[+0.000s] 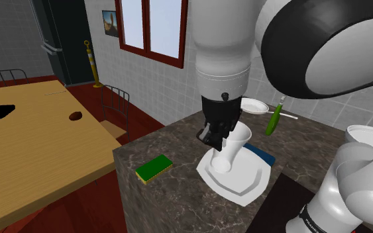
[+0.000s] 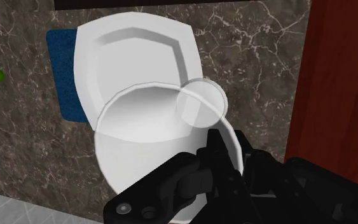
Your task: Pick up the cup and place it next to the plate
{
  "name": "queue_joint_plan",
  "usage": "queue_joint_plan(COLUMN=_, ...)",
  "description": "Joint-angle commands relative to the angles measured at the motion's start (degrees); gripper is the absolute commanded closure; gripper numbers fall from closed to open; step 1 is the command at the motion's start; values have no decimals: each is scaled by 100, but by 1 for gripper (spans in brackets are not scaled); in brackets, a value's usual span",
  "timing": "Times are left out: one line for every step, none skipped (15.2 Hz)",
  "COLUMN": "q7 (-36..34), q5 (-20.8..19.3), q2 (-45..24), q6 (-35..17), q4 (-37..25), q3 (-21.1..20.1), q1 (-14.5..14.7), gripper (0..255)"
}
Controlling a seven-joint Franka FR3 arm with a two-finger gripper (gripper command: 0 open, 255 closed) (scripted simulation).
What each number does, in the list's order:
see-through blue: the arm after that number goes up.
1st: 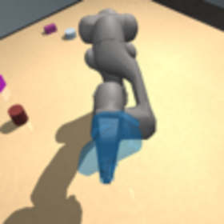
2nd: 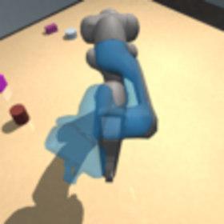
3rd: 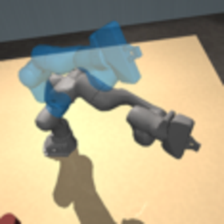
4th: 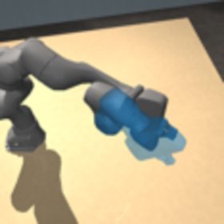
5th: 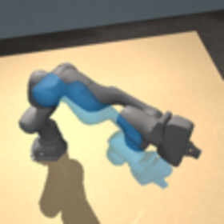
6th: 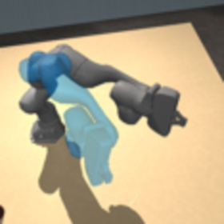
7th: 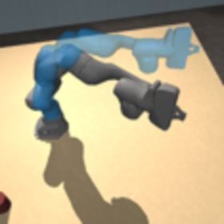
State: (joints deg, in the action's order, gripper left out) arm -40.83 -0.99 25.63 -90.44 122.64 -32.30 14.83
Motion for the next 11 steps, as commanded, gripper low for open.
queue_joint_plan(q7=-34, q5=14, q2=1, q6=-152, q4=153, q3=-23, q1=12, gripper=255)
queue_joint_plan(q7=-49, q5=20, q2=-1, q6=-227, q4=227, q3=-33, q1=16, gripper=255)
queue_joint_plan(q7=-63, q5=24, q2=-5, q6=-302, q4=300, q3=-44, q1=20, gripper=255)
queue_joint_plan(q7=-78, q5=29, q2=-10, q6=-377, q4=372, q3=-55, q1=24, gripper=255)
queue_joint_plan(q7=-94, q5=32, q2=-16, q6=-452, q4=443, q3=-67, q1=27, gripper=255)
queue_joint_plan(q7=-109, q5=36, q2=-24, q6=-527, q4=513, q3=-79, q1=30, gripper=255)
queue_joint_plan(q7=-126, q5=39, q2=-33, q6=-603, q4=582, q3=-91, q1=33, gripper=255)
queue_joint_plan(q7=-143, q5=41, q2=-43, q6=-679, q4=650, q3=-104, q1=35, gripper=255)
queue_joint_plan(q7=-160, q5=43, q2=-55, q6=-755, q4=716, q3=-117, q1=37, gripper=255)
queue_joint_plan(q7=-178, q5=44, q2=-69, q6=-831, q4=782, q3=-131, q1=39, gripper=255)
queue_joint_plan(q7=-196, q5=44, q2=-84, q6=-908, q4=846, q3=-146, q1=40, gripper=255)
